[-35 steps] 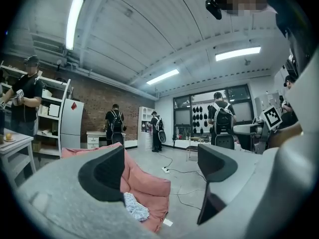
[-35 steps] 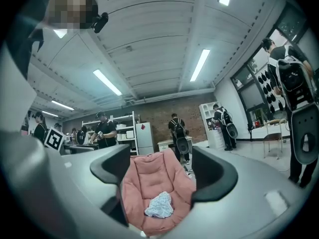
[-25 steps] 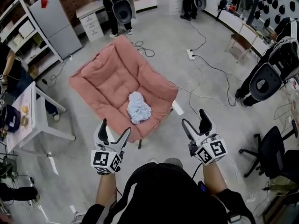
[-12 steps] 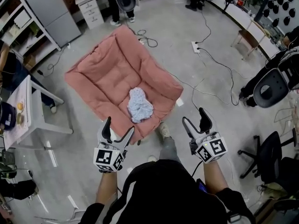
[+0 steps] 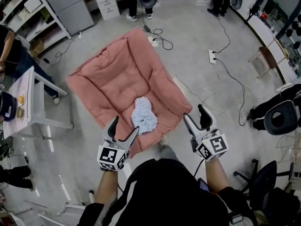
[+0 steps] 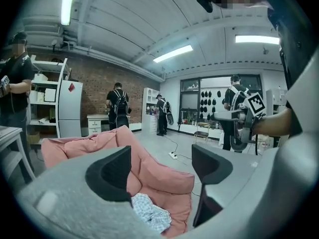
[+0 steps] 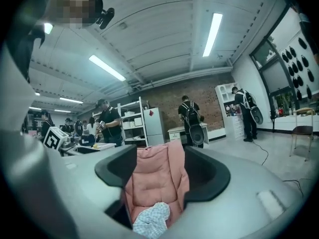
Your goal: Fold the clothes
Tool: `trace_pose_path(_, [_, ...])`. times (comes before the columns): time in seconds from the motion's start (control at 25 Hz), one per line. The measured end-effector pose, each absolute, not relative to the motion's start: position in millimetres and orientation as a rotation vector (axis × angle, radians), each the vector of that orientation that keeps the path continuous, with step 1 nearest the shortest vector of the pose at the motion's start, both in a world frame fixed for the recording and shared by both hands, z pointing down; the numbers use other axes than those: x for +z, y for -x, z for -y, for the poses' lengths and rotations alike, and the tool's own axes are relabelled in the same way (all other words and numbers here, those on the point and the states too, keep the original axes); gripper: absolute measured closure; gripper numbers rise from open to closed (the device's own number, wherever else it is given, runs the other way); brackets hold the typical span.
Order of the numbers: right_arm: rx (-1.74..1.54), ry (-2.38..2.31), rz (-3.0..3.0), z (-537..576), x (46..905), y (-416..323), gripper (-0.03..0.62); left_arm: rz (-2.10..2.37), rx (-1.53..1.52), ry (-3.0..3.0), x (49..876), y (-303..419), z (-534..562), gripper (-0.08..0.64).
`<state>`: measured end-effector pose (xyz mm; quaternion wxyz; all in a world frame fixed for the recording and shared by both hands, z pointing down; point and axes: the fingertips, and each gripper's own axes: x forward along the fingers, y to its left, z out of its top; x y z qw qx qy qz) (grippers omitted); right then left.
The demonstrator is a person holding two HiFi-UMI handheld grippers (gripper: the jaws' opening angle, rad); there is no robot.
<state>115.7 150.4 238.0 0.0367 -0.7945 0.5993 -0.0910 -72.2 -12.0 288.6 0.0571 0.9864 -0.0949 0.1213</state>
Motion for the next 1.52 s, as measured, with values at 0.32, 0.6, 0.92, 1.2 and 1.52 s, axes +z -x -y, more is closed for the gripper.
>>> trace_pose_path(0.32, [-0.365,2.365,-1.990,-83,263,-176,0.329,0.312,0.522,-2.966,321,16,42,0.244])
trace_pose_path(0.6, [-0.435,2.308,-2.051,-58,287,-210,0.339,0.332,0.656,-2.914,353,-18,54,0.245])
trace_pose_path(0.92, [-0.543,2.282,-2.124,-42,339,-222,0.354,0.252,0.811,-2.851,439,-41,43,0.247])
trace_pose_path(1.2, [-0.662,2.289,-2.132,-26,413,-210,0.359,0.157,0.989,-2.766,538,-42,35,0.271])
trace_pose_path(1.52, [-0.737,2.284,-2.153,-18,491,-181,0.371,0.091,1.229,-2.607,658,-25,18,0.296])
